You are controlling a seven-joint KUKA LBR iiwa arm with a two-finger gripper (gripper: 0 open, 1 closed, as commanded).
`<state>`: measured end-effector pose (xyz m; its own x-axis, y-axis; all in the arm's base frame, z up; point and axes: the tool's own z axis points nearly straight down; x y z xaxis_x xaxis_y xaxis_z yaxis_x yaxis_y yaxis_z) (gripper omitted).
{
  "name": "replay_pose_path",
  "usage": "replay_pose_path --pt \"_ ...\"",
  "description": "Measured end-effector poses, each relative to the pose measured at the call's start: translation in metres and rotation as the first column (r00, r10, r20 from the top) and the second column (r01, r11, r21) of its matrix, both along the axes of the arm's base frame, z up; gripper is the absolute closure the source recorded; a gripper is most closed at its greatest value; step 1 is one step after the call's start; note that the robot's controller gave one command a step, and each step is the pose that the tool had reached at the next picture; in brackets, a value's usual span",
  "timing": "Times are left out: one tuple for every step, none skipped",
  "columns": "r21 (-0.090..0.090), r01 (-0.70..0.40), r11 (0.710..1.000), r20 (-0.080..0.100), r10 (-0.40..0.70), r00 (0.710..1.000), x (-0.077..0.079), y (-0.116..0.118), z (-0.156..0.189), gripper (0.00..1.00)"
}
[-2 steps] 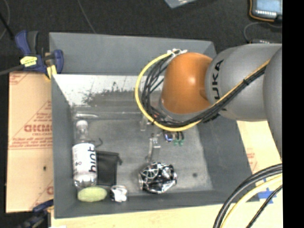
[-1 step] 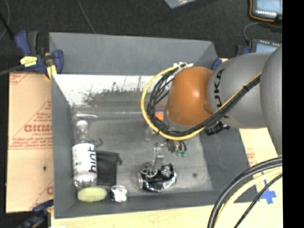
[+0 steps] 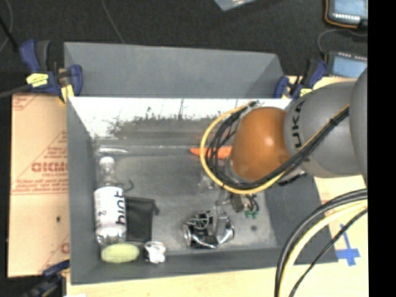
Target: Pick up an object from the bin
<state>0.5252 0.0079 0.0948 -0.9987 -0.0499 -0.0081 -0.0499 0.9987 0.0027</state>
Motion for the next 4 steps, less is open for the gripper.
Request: replay_pose_path --pt "-0.003 -0.062 0.998 0.013 0.062 0.998 -0.031 0.019 -0.021 1.0" --pt "-0.002 -0.062 0.998 0.013 0.062 0.998 -0.031 0.019 -0.021 1.0" --pt "-0.003 -0.063 0.998 0.006 0.063 0.998 -0.034 0.02 0.01 1.0" --pt "-0.003 -0.059 0.998 0.02 0.059 0.998 -0.033 0.013 0.041 1.0"
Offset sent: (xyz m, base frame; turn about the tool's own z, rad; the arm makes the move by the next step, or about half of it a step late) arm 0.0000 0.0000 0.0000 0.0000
